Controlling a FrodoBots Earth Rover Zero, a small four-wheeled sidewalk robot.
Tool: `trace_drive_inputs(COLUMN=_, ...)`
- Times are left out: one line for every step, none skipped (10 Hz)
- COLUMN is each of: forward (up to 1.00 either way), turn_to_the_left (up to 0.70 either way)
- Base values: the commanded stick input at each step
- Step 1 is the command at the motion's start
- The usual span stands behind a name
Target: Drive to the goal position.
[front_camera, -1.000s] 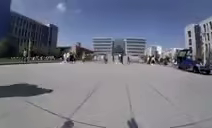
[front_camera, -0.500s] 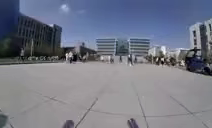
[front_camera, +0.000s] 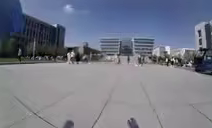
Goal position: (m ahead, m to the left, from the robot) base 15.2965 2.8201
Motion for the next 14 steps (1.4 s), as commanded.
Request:
trace_drive_inputs(forward=1.0, turn_to_the_left=0.0)
trace_drive_inputs(forward=1.0, turn_to_the_left=-0.27)
trace_drive_inputs(forward=1.0, turn_to_the_left=-0.37)
trace_drive_inputs(forward=1.0, turn_to_the_left=-0.4)
trace_drive_inputs(forward=1.0, turn_to_the_left=-0.4)
trace_drive_inputs(forward=1.0, turn_to_the_left=-0.4)
trace_drive_inputs(forward=1.0, turn_to_the_left=-0.4)
trace_drive_inputs(forward=1.0, turn_to_the_left=-0.34)
trace_drive_inputs(forward=1.0, turn_to_the_left=-0.23)
trace_drive_inputs(forward=1.0, turn_to_the_left=-0.09)
trace_drive_inputs(forward=1.0, turn_to_the_left=0.0)
trace_drive_inputs(forward=1.0, turn_to_the_left=0.0)
trace_drive_inputs(forward=1.0, turn_to_the_left=0.0)
trace_drive_inputs(forward=1.0, turn_to_the_left=0.0)
